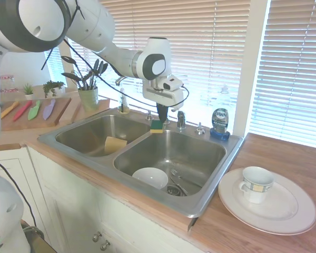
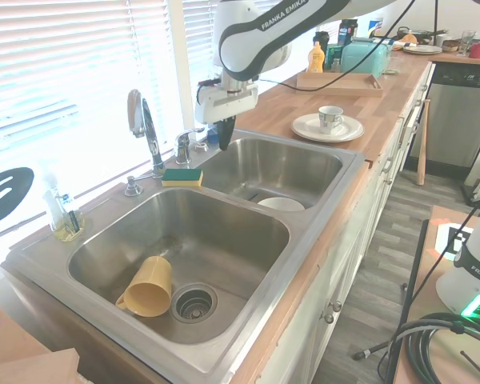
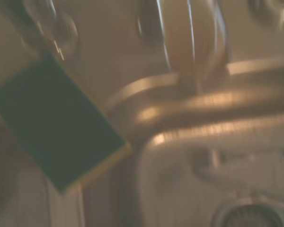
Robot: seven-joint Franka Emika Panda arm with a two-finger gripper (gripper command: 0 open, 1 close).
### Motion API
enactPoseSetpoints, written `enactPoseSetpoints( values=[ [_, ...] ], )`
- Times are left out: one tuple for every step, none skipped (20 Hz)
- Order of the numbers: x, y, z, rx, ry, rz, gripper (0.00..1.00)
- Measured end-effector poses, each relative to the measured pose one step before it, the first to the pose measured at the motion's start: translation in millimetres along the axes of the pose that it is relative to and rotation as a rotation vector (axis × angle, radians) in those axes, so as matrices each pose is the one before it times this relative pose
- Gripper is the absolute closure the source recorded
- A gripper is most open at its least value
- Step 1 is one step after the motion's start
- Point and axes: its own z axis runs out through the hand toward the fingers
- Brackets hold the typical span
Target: Turn off the faucet
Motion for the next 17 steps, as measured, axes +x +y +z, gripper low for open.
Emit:
enactPoseSetpoints(
  values=[
    [-4.48, 9.4, 2.34, -0.01712, -0.0067, -0.00184, 1.0],
    [-5.3, 10.05, 2.42, -0.01664, -0.00897, -0.00267, 1.0],
    [-5.71, 10.28, 3.19, -0.01377, -0.01056, -0.00433, 1.0],
    [-6.39, 10.33, 2.27, -0.0111, -0.00958, -0.00781, 1.0],
    [-6.54, 10.15, 1.79, -0.00982, -0.00854, -0.00697, 1.0],
    [-6.11, 9.11, 0.56, -0.0068, -0.00562, -0.00624, 1.0],
    [-6.58, 9.05, 0.45, -0.00731, -0.00476, -0.00581, 1.0],
    [-6.47, 8.17, -0.35, -0.00467, -0.00204, -0.00283, 1.0],
    [-6.59, 7.71, 0.66, -0.0043, -0.00385, -0.00201, 0.0],
    [-6.55, 7.36, 1.65, -0.00497, -0.00409, -0.00168, 0.0],
    [-5.54, 6.13, 1.52, -0.00328, -0.00297, -0.00127, 0.0],
    [-4.24, 5.18, 1.0, 0.00094, 0.00005, 0.00002, 0.0],
    [-2.62, 3.67, 0.42, 0.00654, 0.00396, 0.00112, 0.0],
    [-1.79, 2.59, -0.19, 0.00839, 0.00531, 0.00082, 0.0],
    [-1.55, 2.25, -0.33, 0.0113, 0.00708, -0.00008, 0.0],
    [-2.01, 2.34, 1.32, 0.00976, 0.0055, -0.00236, 0.0],
    [-2.27, 1.59, 1.37, 0.00705, 0.00356, -0.0037, 0.0]
  ],
)
